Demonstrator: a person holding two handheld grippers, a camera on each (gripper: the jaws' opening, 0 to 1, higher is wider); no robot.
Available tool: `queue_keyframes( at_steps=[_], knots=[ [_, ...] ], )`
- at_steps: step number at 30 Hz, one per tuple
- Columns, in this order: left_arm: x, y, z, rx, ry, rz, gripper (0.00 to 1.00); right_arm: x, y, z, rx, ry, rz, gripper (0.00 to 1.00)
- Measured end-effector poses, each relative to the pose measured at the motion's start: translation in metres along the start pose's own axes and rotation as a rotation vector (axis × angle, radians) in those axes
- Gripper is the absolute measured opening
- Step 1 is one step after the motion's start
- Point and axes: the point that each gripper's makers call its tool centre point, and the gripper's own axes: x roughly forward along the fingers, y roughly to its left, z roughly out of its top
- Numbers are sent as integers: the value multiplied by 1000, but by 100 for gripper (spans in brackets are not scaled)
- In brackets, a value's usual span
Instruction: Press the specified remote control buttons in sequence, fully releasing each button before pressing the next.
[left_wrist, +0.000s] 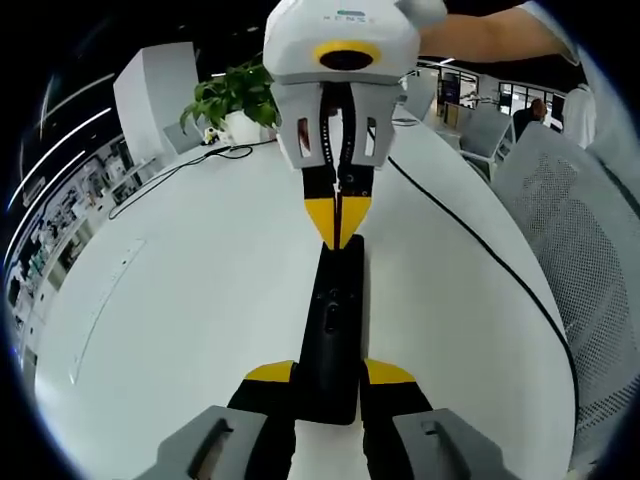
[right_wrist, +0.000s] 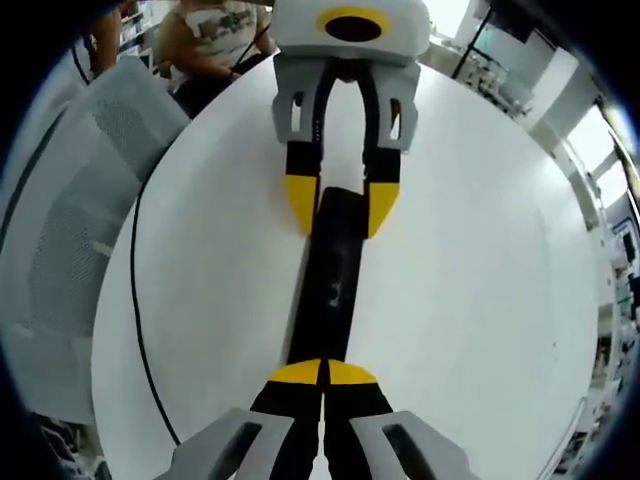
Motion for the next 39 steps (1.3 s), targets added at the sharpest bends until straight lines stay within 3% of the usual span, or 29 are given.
queue_keyframes(
  at_steps=[28,39],
  knots=[
    [0,0,1,-4,-5,2,23,2,-1,-1,-27,54,3,0],
    [0,0,0,-5,-2,4,23,2,-2,-1,-13,43,0,0]
  ],
)
